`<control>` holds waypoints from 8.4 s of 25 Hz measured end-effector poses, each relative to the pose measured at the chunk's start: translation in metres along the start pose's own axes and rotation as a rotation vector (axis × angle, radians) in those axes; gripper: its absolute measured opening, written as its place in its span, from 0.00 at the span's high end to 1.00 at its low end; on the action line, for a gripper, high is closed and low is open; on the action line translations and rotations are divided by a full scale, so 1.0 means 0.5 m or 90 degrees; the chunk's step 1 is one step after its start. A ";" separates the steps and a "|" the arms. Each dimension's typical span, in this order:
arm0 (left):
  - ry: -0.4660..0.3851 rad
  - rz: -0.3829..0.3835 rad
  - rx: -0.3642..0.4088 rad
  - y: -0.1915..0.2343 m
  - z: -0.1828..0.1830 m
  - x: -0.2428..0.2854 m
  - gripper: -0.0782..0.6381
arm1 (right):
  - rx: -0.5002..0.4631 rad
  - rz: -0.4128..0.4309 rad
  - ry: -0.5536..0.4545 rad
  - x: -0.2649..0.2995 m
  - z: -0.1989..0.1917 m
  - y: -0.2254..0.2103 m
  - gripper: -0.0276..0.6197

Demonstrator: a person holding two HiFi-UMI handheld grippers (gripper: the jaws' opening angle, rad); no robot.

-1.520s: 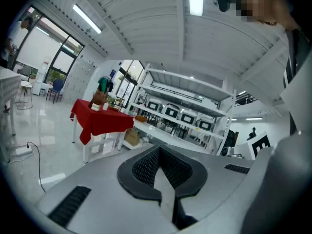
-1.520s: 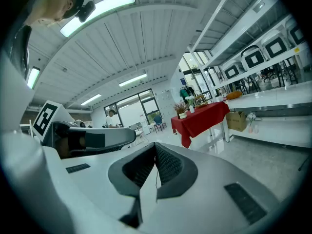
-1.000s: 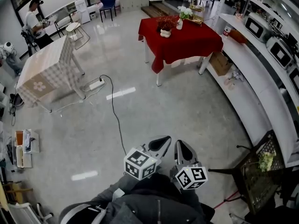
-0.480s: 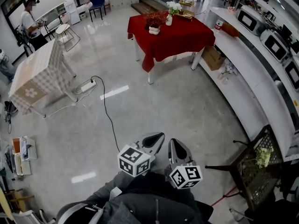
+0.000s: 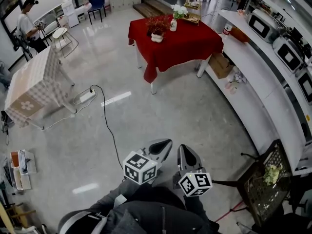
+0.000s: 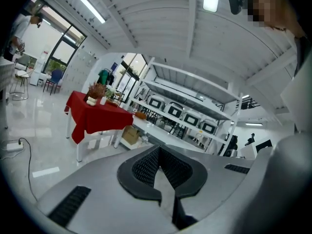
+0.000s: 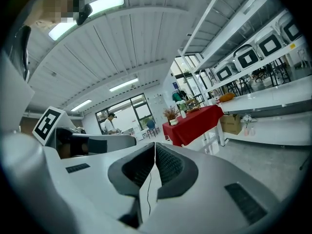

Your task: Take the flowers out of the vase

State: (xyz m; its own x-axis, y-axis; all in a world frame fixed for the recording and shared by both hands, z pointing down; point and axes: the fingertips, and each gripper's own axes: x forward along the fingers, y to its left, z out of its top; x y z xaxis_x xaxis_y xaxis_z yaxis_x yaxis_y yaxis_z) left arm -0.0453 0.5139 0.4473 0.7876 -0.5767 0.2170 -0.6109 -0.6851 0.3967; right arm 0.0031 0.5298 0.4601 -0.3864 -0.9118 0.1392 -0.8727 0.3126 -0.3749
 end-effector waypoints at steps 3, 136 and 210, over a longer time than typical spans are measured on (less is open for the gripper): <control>-0.003 -0.009 0.003 0.032 0.031 0.022 0.88 | 0.000 -0.007 0.003 0.046 0.012 -0.009 0.94; -0.016 0.056 -0.010 0.620 0.443 0.835 0.88 | 0.010 0.039 0.043 0.926 0.354 -0.542 0.94; -0.163 0.013 -0.015 1.043 0.937 1.246 0.88 | -0.050 0.035 0.045 1.672 0.622 -0.816 0.94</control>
State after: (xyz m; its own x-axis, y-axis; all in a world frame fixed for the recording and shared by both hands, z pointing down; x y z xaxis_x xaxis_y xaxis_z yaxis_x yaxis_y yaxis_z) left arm 0.0892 -0.4113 0.3716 0.7272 -0.6864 -0.0062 -0.6222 -0.6630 0.4164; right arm 0.1292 -0.4429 0.4442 -0.4514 -0.8726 0.1864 -0.8695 0.3833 -0.3115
